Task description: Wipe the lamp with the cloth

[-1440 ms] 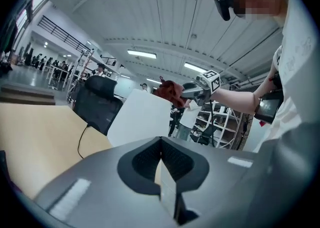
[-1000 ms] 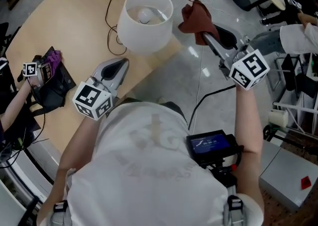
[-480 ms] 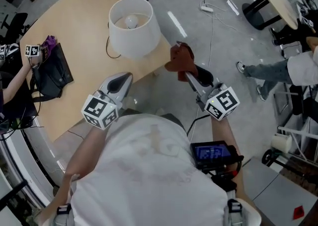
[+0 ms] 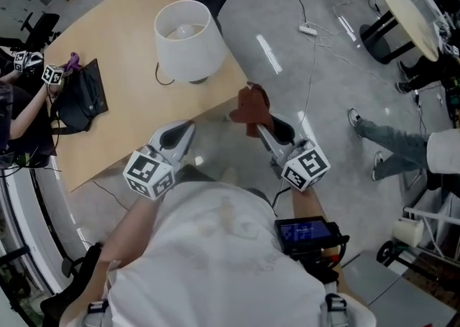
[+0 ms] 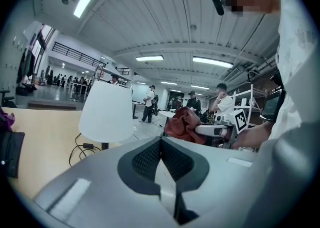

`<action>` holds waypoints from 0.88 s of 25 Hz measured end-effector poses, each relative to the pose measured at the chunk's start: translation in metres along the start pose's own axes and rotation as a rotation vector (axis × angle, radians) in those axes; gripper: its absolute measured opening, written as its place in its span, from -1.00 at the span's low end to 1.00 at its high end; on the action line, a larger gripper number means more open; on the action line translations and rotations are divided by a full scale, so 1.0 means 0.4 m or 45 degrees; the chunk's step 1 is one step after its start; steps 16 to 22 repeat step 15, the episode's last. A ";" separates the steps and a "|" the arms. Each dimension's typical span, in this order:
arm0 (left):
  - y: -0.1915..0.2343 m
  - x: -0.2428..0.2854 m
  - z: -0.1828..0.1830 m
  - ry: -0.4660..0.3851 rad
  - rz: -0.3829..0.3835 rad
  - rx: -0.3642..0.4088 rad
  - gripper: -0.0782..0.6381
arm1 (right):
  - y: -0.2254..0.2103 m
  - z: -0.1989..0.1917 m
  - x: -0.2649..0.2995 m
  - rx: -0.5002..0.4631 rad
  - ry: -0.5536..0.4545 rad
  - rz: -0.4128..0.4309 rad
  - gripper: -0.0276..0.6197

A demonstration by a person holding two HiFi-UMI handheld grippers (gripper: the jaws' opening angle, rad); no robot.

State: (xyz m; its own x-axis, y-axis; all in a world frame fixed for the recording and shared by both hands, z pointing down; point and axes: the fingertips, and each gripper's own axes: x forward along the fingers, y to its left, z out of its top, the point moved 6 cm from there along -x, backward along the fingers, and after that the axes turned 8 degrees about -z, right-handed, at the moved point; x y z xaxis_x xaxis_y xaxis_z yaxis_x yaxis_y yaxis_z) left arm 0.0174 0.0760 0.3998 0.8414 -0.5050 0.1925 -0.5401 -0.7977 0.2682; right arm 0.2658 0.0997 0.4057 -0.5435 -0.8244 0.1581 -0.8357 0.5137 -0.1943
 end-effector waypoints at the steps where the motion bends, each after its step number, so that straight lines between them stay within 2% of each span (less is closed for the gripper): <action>1: -0.009 -0.004 -0.005 -0.003 0.005 -0.002 -0.78 | 0.002 -0.006 -0.003 -0.007 0.004 0.005 -0.56; 6: -0.029 -0.015 -0.022 0.004 0.028 -0.004 -0.78 | 0.004 -0.015 -0.011 -0.029 0.001 0.027 -0.56; 15: -0.088 0.000 0.019 0.000 0.043 0.016 -0.78 | -0.017 0.011 -0.061 -0.007 -0.018 0.029 -0.56; 22: -0.088 0.000 0.019 0.000 0.043 0.016 -0.78 | -0.017 0.011 -0.061 -0.007 -0.018 0.029 -0.56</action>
